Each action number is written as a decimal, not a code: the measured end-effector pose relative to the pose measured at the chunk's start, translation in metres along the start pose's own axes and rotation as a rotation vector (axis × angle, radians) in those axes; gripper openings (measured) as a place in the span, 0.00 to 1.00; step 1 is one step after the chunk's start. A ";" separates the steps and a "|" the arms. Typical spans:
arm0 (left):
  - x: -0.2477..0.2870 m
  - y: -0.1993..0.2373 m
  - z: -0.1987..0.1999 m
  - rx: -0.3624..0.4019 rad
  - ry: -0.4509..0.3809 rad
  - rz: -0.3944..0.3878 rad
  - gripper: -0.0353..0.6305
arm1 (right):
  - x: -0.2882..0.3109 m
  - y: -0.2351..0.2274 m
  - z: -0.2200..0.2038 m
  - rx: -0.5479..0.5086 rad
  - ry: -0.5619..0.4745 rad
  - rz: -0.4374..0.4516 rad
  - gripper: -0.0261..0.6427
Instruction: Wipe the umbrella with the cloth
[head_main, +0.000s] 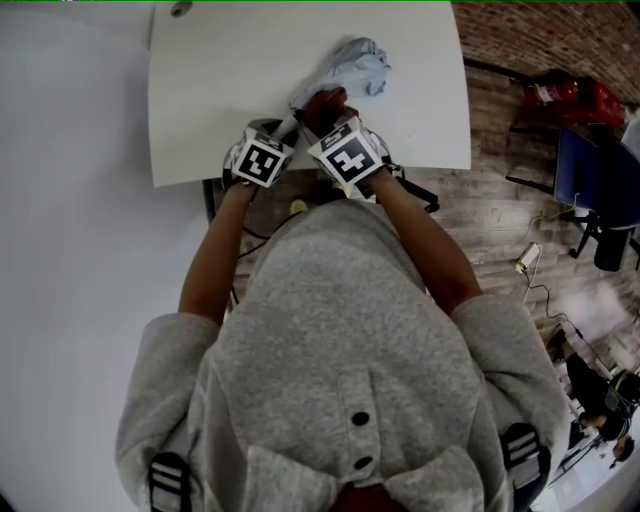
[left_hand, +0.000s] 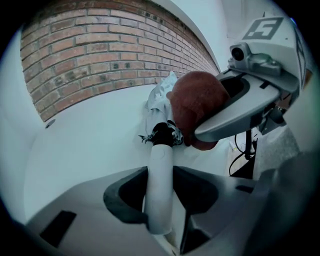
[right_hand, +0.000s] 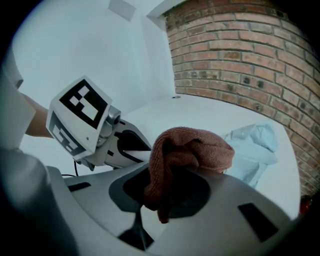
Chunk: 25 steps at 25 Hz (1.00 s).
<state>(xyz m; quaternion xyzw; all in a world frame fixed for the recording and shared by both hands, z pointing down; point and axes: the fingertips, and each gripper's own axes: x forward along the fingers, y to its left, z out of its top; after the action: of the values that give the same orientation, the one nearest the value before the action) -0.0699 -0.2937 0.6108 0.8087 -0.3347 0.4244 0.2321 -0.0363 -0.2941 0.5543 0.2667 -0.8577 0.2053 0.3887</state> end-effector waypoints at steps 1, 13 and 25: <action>0.000 -0.001 0.002 0.003 -0.009 -0.002 0.29 | -0.001 0.004 0.005 -0.013 -0.013 0.013 0.16; 0.000 0.002 -0.003 0.009 -0.003 -0.002 0.29 | -0.029 0.025 0.066 -0.052 -0.167 0.363 0.16; -0.001 0.003 -0.005 0.018 0.012 -0.003 0.29 | -0.008 -0.070 0.047 -0.173 -0.013 0.092 0.16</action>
<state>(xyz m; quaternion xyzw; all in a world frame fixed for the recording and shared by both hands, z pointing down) -0.0751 -0.2919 0.6125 0.8088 -0.3282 0.4318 0.2274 -0.0147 -0.3716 0.5292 0.1937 -0.8861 0.1465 0.3948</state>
